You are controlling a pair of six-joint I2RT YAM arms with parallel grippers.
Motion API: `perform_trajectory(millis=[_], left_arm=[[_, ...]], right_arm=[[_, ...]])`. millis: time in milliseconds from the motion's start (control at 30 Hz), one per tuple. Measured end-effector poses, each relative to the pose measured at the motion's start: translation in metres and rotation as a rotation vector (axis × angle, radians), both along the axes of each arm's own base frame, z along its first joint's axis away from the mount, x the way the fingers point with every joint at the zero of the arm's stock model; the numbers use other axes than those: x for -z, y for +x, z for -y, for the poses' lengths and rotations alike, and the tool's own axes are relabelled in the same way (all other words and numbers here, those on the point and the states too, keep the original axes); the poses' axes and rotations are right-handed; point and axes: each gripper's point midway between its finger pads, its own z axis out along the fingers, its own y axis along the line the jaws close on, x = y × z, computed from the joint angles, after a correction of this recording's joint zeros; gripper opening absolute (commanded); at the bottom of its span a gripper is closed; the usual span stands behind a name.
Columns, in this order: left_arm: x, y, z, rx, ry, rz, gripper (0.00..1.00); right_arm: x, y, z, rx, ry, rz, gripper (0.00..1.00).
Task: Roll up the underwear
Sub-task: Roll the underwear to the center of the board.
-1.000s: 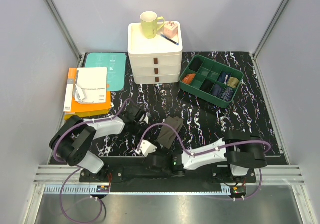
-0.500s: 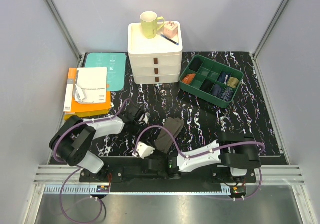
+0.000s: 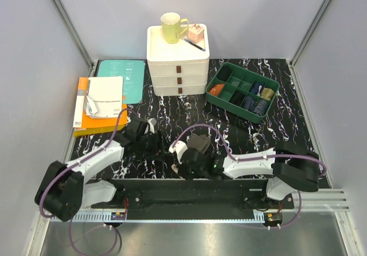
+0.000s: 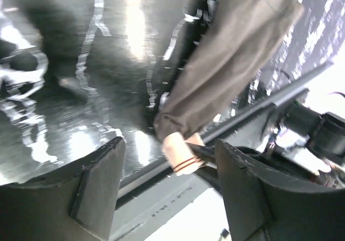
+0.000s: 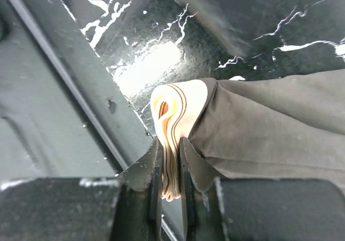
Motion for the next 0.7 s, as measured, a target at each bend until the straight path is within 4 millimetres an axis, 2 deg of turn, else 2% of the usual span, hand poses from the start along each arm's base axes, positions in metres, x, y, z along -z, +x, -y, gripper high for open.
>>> perform_trajectory(millis=[133,267,400,700], left_arm=[[-0.001,0.004,-0.014,-0.048,0.043,0.075,0.73],[-0.019,0.016,-0.021,-0.092,0.04,0.224,0.72],[-0.032,0.022,-0.024,-0.116,-0.005,0.373,0.68],[-0.01,0.009,-0.003,-0.015,-0.063,0.489,0.61]], right_arm=[[-0.002,0.008,0.0,-0.008,0.09,-0.16,0.0],[-0.006,0.015,-0.003,-0.025,0.184,-0.323,0.0],[-0.002,0.017,-0.003,-0.044,0.246,-0.484,0.0],[0.0,0.027,0.004,-0.047,0.345,-0.708,0.0]])
